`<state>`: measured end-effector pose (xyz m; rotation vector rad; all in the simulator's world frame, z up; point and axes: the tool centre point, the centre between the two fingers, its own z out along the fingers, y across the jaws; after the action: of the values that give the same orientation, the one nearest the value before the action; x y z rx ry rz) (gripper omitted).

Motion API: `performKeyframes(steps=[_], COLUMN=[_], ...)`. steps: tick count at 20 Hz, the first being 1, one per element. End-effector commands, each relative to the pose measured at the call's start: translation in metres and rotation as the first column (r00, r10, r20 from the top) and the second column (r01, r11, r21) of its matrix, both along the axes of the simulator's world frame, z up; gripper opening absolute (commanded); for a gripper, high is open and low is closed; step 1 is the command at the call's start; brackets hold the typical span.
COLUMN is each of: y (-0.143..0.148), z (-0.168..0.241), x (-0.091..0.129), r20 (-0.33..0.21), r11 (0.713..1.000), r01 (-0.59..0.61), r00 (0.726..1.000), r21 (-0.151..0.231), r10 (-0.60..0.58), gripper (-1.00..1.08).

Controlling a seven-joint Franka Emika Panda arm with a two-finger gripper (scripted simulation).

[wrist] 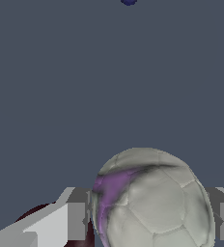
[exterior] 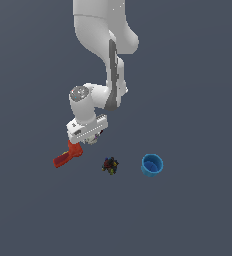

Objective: Pick up a designated object from a clutter of objects.

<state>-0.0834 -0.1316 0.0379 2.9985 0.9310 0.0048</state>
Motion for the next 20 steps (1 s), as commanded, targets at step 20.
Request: performKeyframes(steps=[20], y=[-0.002], z=[0.061], x=[0.002], r20=[0.006], r11=[1.000], r01=[-0.003], r00=[1.000], r21=[-0.001], r10=[0.003], gripper=[-1.00])
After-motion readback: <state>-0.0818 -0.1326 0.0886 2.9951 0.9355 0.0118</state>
